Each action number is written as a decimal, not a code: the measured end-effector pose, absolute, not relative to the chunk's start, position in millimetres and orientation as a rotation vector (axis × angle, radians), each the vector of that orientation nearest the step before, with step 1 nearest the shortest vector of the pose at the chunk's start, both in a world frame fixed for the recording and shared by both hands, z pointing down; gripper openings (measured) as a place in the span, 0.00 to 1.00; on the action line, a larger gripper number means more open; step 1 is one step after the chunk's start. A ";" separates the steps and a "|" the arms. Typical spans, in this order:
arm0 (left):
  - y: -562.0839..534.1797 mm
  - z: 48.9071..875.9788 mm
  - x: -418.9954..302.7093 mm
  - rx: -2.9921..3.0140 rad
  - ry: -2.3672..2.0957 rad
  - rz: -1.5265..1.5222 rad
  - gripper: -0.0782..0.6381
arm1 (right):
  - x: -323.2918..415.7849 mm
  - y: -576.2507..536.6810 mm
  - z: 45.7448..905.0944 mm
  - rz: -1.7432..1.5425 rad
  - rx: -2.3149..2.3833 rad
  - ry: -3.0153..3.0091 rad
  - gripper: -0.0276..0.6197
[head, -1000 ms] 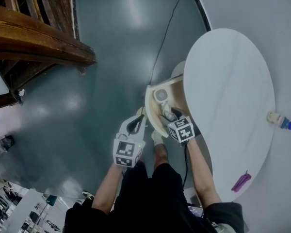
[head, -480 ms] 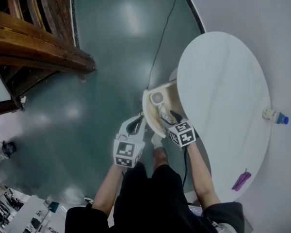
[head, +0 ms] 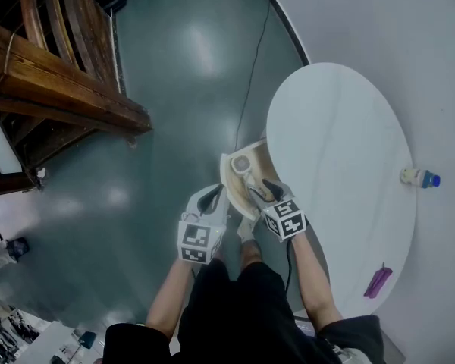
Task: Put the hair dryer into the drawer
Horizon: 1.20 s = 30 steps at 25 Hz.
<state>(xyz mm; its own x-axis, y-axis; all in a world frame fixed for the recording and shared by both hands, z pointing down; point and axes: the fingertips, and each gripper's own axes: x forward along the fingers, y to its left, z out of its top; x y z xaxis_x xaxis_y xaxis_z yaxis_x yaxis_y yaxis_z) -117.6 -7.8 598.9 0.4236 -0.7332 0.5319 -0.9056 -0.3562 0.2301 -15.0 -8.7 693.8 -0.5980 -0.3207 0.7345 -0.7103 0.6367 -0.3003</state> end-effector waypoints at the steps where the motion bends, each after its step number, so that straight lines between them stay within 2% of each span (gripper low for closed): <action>1: -9.4 592.0 -117.6 2.201 -1.387 0.463 0.12 | -12.6 -12.1 684.9 0.763 0.829 -2.216 0.33; 8: -26.8 540.5 -116.3 2.291 -1.399 0.444 0.12 | 7.9 -43.6 616.4 0.662 1.033 -2.273 0.21; 15: -43.2 476.1 -100.4 2.403 -1.414 0.394 0.12 | 29.4 -62.7 533.8 0.543 1.187 -2.355 0.17; 21: -49.1 422.5 -88.4 2.496 -1.434 0.353 0.12 | 58.0 -72.2 458.6 0.422 1.385 -2.411 0.05; 30: -49.1 353.4 -69.2 2.628 -1.438 0.270 0.12 | 87.7 -61.3 379.4 0.308 1.548 -2.492 0.05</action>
